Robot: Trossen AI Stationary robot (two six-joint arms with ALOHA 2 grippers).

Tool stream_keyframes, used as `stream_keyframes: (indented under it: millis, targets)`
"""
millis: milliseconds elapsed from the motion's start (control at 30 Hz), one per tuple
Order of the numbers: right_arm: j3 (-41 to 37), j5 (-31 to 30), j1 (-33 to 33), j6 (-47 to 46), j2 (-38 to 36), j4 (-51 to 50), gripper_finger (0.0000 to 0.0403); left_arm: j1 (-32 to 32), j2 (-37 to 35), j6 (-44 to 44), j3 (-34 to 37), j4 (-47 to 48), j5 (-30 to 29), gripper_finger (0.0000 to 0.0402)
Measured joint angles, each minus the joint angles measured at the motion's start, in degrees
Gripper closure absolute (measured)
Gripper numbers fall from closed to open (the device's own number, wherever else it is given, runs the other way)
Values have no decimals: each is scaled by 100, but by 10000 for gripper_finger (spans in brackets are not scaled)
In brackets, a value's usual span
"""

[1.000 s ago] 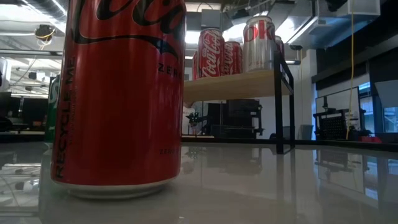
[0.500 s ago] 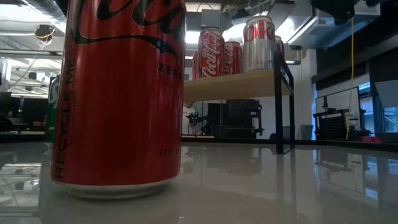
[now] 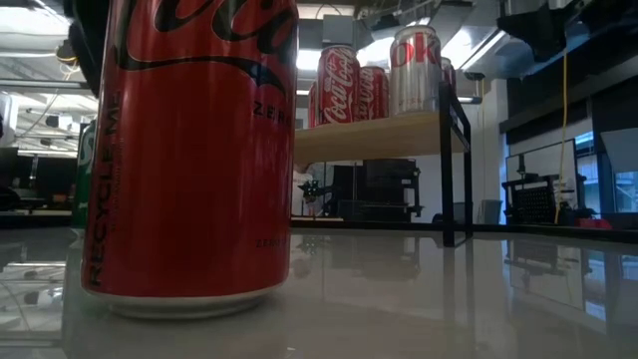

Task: Place canned beverage on shelf
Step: Put the top green soda can on the shelf

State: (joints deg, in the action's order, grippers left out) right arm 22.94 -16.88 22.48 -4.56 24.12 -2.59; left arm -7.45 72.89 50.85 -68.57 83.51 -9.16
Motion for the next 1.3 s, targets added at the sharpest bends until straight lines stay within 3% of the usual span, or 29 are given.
stream_keyframes:
  millis: [867, 1300]
  targets:
    - [-114, 2, 0, -7, 0, -6, 54, 5, -1, -192, 1581, -2033, -1, 56]
    - [-114, 2, 0, -5, 0, -43, 54, 5, 1, -407, 1783, -2212, -80, 56]
